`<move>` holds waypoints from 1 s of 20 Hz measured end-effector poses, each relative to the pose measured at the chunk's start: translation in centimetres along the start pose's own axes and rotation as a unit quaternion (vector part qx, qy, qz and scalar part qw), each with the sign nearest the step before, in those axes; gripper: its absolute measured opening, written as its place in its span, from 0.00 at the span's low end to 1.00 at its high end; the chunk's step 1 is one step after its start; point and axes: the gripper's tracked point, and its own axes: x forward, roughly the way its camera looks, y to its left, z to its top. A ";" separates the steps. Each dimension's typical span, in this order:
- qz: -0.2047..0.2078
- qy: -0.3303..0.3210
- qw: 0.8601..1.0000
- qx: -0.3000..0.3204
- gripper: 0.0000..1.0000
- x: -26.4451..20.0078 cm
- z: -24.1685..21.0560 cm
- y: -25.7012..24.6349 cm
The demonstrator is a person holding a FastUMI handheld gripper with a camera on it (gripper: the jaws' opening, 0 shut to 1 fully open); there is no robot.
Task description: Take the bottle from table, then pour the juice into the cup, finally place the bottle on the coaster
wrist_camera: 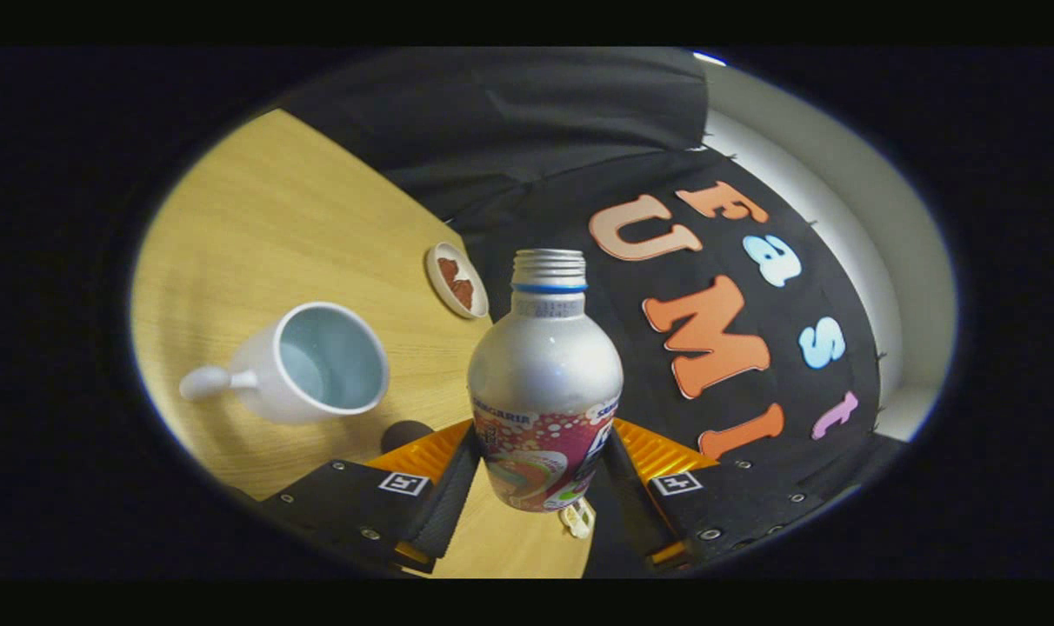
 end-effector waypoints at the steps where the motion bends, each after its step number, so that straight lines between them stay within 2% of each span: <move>1: 0.004 -0.004 0.999 0.035 0.78 0.2 0.0 0.0; 5: 0.001 -0.004 0.990 0.144 0.78 1.0 -0.2 -0.9; 7: 0.006 0.001 0.980 0.201 0.78 1.4 -1.0 -1.0; 13: 0.048 0.021 0.930 0.364 0.78 3.3 -3.1 0.6; 17: 0.065 0.046 0.900 0.429 0.78 4.3 -4.8 2.0; 20: 0.072 0.057 0.888 0.451 0.78 5.2 -5.3 2.8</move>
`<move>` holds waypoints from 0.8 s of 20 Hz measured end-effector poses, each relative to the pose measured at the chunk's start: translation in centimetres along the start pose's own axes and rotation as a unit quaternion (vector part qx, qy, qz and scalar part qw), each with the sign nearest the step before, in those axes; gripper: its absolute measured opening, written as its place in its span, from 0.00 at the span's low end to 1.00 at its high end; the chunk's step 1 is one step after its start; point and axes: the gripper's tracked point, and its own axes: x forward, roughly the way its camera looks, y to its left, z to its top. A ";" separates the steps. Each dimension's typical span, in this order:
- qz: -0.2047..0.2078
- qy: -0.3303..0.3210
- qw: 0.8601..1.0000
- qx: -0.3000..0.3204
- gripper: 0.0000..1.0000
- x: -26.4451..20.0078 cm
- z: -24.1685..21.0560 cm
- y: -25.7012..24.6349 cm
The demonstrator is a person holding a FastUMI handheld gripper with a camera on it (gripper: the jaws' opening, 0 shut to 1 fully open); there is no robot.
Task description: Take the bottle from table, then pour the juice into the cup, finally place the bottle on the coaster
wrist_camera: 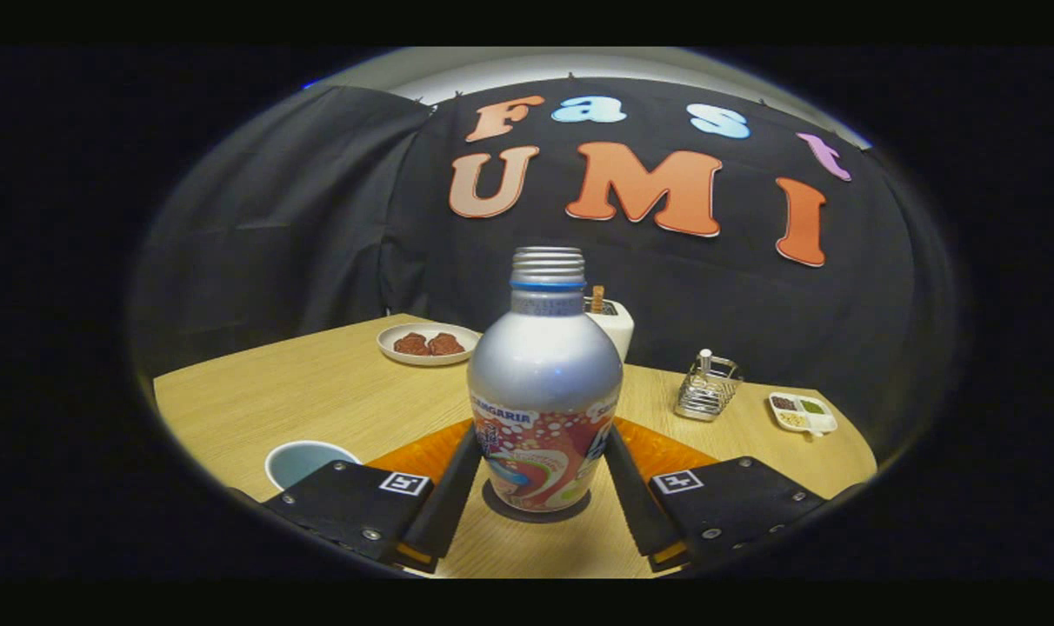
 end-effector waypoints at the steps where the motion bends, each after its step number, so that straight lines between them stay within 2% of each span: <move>1: -0.003 0.002 1.000 0.002 0.78 0.3 -0.2 -0.1; 16: -0.011 0.029 0.999 0.027 0.78 3.0 -4.2 -0.4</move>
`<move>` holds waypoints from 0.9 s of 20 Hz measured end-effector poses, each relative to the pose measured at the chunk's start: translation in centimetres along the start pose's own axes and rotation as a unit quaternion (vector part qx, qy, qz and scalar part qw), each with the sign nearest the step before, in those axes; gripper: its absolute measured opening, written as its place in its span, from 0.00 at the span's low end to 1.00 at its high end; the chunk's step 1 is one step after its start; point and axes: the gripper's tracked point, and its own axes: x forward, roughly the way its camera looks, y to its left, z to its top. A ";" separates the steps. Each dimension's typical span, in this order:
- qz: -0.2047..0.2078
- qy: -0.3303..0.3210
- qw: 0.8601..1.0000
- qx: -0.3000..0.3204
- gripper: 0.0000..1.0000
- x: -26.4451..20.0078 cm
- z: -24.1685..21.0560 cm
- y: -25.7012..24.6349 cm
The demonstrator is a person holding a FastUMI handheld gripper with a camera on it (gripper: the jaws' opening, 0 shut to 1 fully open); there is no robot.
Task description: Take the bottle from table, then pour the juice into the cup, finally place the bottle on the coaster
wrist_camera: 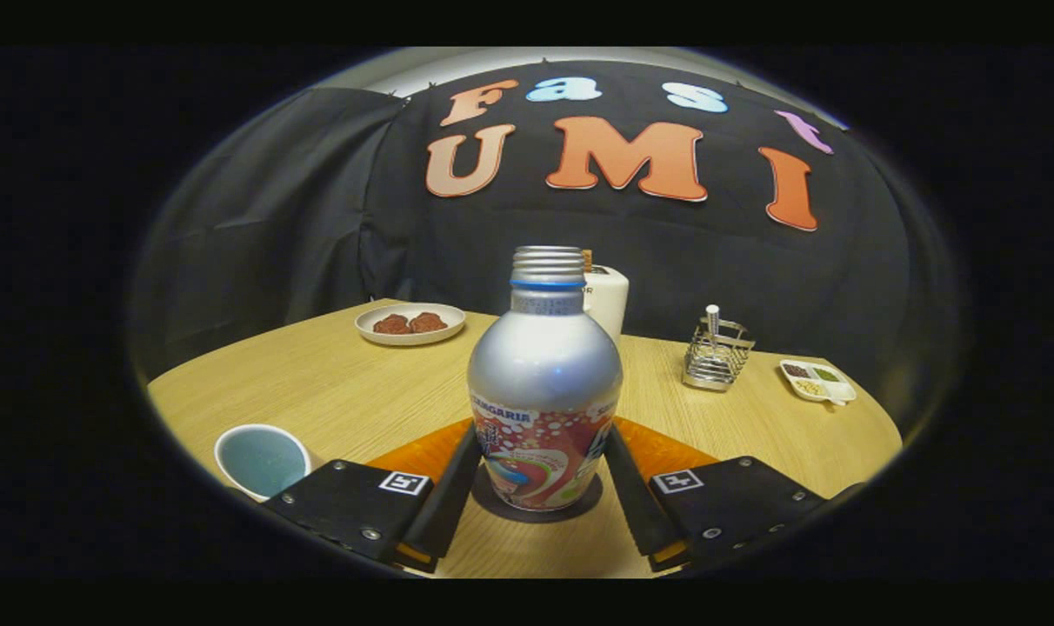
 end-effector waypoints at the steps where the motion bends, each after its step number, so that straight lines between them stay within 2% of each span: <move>1: 0.001 -0.003 1.000 0.001 0.78 0.0 -0.1 0.0; 5: 0.001 -0.012 1.000 0.001 0.78 0.0 -0.1 -0.1; 9: -0.001 -0.001 1.000 0.003 0.84 -0.1 -0.7 -0.1; 11: 0.000 -0.008 1.000 0.006 0.86 -0.6 0.0 0.0; 16: -0.016 -0.034 0.999 -0.007 0.96 -3.2 2.2 -1.2; 18: -0.017 -0.047 0.999 -0.002 0.96 -4.7 3.4 -1.6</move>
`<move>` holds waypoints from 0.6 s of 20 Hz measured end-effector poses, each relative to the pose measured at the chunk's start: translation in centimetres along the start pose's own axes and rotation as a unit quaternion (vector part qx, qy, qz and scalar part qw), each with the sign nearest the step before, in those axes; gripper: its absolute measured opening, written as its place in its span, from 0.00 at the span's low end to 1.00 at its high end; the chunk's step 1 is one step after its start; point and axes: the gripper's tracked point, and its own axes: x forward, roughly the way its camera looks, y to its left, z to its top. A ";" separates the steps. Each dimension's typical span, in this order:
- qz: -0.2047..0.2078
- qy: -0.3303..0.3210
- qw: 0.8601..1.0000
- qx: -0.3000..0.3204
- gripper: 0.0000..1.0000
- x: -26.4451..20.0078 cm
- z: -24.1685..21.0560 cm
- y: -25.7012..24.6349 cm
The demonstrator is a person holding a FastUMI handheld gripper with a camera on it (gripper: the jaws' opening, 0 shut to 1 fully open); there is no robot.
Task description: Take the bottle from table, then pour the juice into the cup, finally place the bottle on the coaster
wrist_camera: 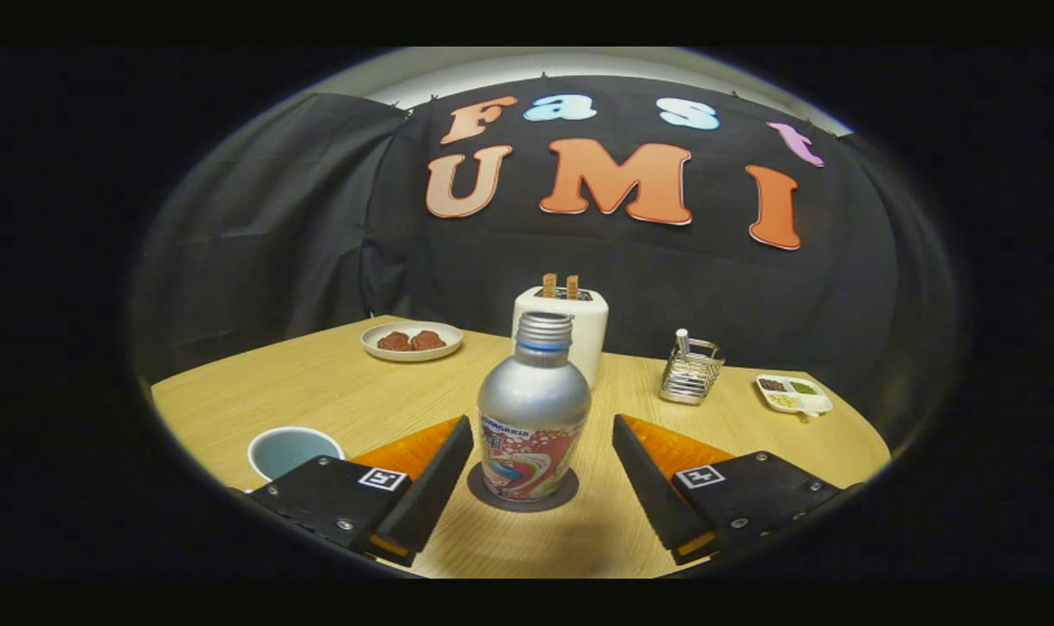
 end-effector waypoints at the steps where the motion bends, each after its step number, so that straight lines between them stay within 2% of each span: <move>1: -0.003 -0.008 1.000 0.002 0.96 -0.8 0.7 -0.3; 8: -0.015 -0.064 0.998 0.012 0.96 -7.0 5.3 -2.6; 12: -0.026 -0.072 0.997 0.016 0.96 -10.7 6.6 -4.5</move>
